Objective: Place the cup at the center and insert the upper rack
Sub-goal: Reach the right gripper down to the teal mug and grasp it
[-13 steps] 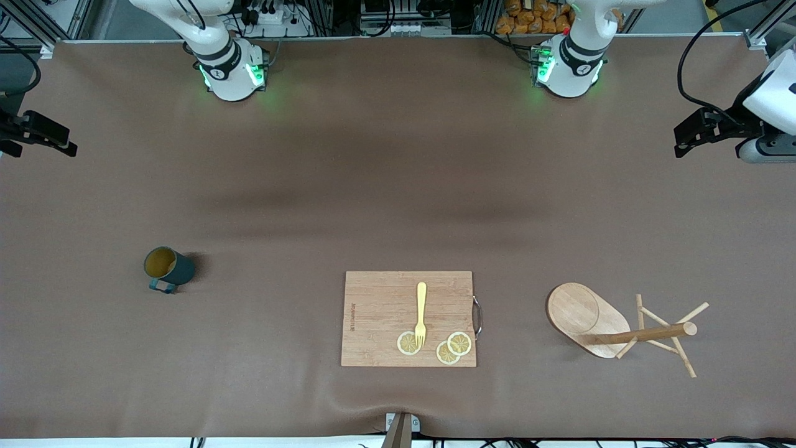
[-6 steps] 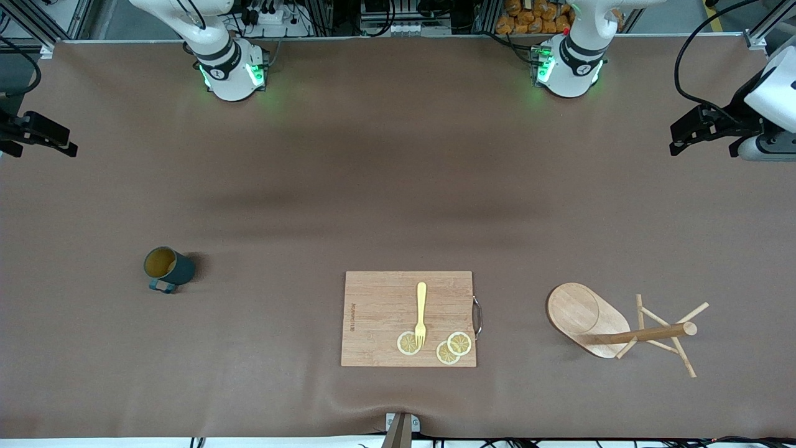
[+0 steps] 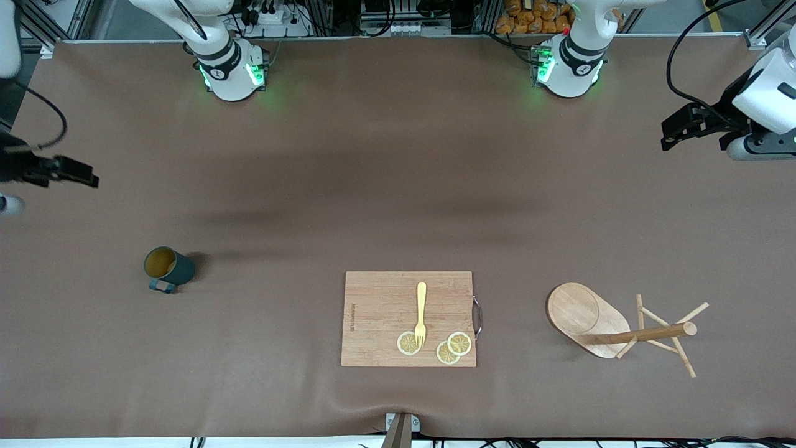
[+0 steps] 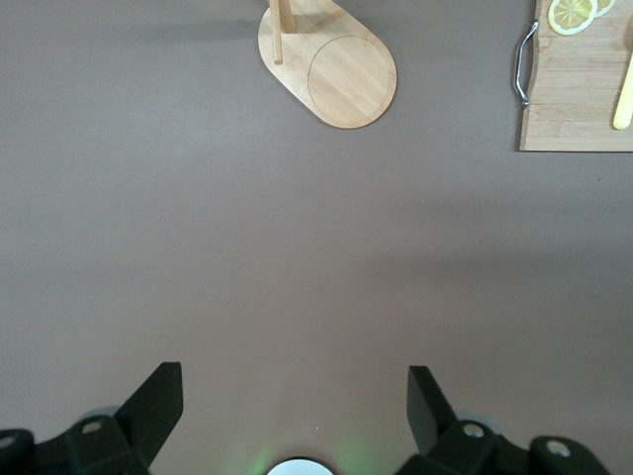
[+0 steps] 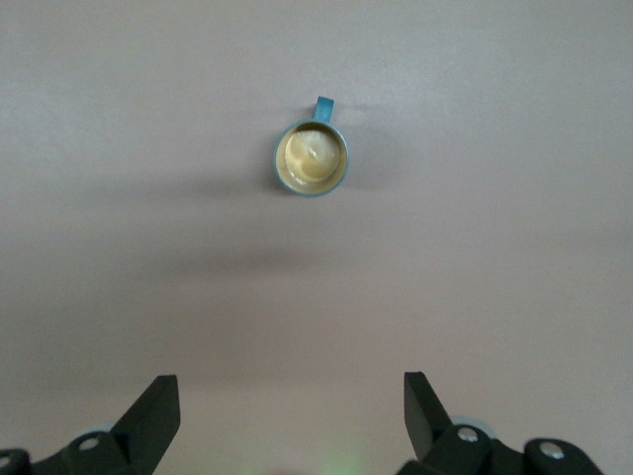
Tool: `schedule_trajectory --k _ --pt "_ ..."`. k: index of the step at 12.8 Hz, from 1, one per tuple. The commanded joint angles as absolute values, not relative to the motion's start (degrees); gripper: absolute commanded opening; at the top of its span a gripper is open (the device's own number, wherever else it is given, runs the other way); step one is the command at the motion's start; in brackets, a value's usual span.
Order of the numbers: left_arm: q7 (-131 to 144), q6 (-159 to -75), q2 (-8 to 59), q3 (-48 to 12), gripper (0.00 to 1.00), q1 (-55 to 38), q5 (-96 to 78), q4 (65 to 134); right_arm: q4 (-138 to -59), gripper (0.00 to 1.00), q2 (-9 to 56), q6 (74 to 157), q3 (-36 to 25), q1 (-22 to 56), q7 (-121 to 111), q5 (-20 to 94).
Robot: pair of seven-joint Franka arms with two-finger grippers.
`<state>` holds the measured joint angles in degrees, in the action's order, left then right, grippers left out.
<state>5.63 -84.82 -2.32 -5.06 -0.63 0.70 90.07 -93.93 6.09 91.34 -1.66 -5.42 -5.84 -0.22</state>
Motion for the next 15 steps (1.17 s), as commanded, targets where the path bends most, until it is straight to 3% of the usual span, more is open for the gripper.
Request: schedule_trajectory --k 1,4,11,15 --pt "6.15 -83.67 -1.93 -5.27 1.00 -0.44 -0.09 89.03 -99.20 1.00 7.47 98.05 -1.23 -5.01 -5.10 -1.05" --pt "6.06 -83.76 -2.02 -5.27 1.00 -0.18 -0.09 89.12 -104.58 1.00 11.23 107.64 -1.14 -4.83 -5.36 -1.05" --pt "5.54 -84.55 -1.93 -5.27 1.00 -0.09 -0.09 89.21 -105.56 1.00 23.02 124.08 -1.14 -1.49 -5.71 -1.05" --pt "5.45 -84.55 -1.93 -5.27 1.00 -0.09 -0.09 89.38 -105.64 1.00 26.45 125.86 -1.14 -1.67 -5.71 -1.05"
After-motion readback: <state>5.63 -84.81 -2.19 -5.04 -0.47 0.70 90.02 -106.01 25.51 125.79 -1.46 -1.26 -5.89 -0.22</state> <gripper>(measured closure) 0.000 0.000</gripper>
